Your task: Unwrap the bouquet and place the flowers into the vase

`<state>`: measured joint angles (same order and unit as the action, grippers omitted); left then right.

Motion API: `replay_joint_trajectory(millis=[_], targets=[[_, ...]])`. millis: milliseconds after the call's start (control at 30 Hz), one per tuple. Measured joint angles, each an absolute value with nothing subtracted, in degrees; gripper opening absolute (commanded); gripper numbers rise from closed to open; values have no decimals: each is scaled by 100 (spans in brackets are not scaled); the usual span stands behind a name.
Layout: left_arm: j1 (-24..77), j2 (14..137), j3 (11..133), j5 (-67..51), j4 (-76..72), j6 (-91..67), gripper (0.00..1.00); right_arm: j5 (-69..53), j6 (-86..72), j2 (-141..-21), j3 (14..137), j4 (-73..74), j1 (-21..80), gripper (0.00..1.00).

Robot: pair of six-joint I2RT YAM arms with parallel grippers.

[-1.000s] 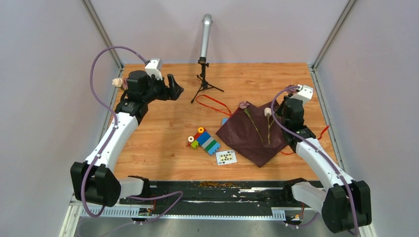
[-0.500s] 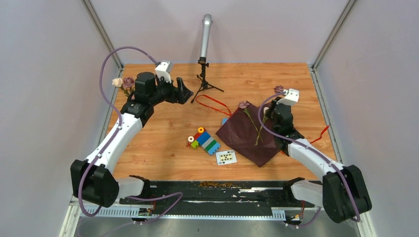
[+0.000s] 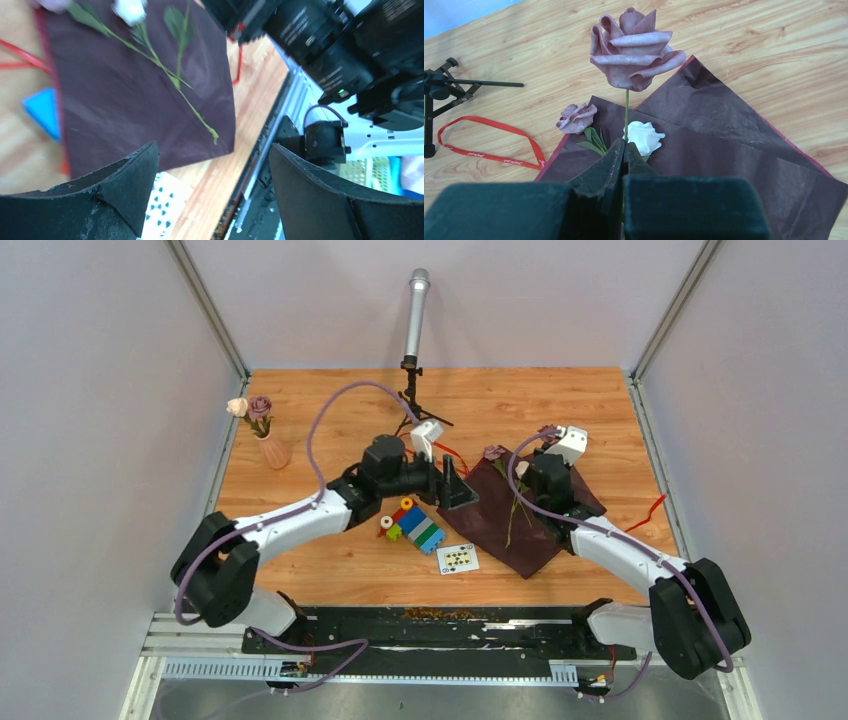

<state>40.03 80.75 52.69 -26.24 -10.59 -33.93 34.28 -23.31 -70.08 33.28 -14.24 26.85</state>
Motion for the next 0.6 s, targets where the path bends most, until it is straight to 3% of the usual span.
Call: replay_joint_trajectory(millis=[300, 600], targets=[[4737, 9686, 4954, -2746, -2950, -5203, 84, 3616, -2578, -6963, 3328, -1260, 2689, 0], [4980, 10466, 4960, -2803, -3778, -5830, 75, 3658, -2659, -6910, 3328, -1251, 2694, 0]])
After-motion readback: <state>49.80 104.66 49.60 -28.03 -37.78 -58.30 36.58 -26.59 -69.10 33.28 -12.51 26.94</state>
